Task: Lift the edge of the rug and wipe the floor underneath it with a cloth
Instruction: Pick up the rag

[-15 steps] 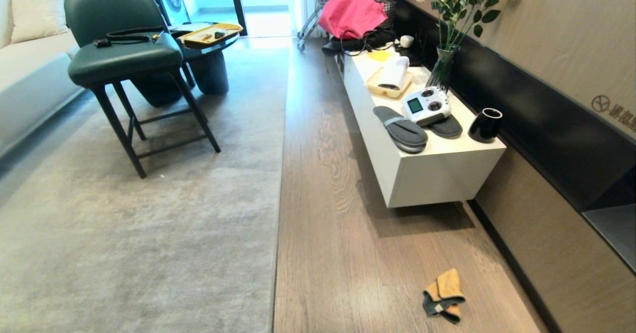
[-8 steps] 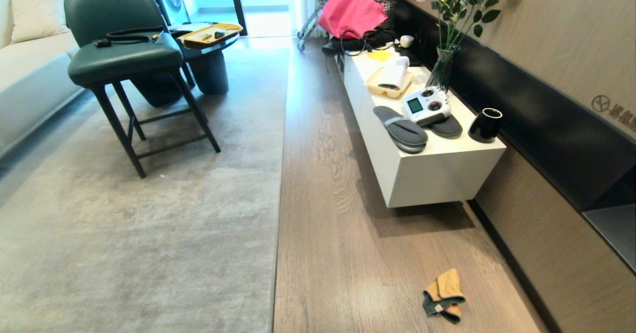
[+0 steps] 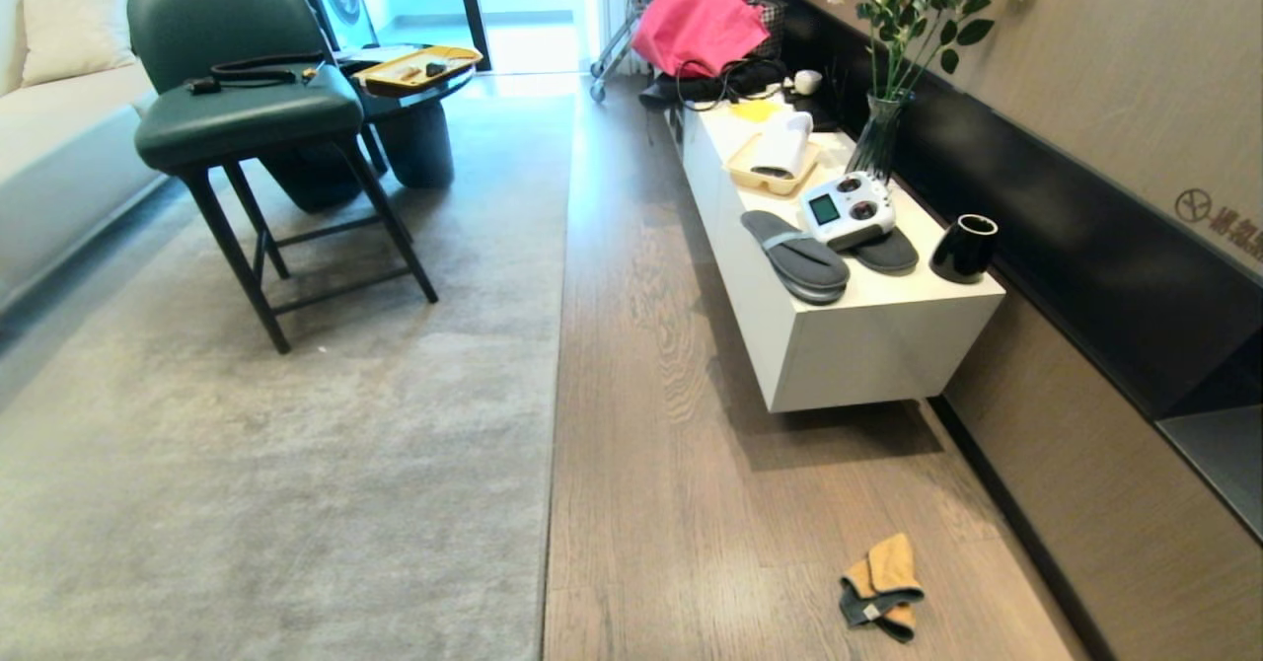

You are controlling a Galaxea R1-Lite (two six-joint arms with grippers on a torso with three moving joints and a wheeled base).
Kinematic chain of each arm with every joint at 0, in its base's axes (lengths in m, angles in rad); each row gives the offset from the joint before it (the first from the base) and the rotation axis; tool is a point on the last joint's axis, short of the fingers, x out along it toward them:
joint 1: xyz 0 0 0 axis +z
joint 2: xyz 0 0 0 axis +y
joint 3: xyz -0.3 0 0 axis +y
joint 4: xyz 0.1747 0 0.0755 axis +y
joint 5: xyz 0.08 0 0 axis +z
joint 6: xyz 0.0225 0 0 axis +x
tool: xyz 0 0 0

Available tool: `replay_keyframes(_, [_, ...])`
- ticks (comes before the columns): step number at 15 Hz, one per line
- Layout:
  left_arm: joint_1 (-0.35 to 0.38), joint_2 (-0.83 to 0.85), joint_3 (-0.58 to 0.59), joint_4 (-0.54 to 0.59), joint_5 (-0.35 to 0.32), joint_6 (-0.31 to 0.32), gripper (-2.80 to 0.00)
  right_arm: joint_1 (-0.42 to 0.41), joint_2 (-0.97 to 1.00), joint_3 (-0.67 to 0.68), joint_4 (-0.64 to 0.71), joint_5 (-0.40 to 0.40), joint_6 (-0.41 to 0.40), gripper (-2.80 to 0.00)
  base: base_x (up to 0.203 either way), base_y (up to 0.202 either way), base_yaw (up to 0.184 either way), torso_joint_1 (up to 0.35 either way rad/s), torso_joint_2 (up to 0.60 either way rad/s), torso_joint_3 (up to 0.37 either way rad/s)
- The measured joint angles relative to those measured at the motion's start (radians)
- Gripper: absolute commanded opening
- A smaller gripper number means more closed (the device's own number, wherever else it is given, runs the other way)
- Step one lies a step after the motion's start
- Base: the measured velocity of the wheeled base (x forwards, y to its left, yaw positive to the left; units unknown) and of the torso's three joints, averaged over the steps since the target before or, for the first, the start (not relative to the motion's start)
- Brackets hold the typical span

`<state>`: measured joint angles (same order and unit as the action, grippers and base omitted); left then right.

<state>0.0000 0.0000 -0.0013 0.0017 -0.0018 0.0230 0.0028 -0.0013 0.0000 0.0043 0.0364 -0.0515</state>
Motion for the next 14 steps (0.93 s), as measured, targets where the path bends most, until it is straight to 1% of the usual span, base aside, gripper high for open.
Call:
replay_keyframes(3, [0.000,0.000,0.000,0.000,0.000,-0.001,-2.80,0.000,0.000,0.000,0.000,0.000,0.000,-2.80,0.000,0.000,0.000,0.000,0.00,0.000])
replay_keyframes(6, [0.000,0.000,0.000,-0.002,0.000,-0.018,-2.80,0.000,0.000,0.000,0.000,0.000,0.000,-2.80,0.000,0.000,0.000,0.000,0.00,0.000])
replay_keyframes(14, [0.000,0.000,0.000,-0.002,0.001,-0.020,-2.80,0.000,0.000,0.000,0.000,0.000,0.000,-2.80,0.000,0.000,0.000,0.000,0.00,0.000])
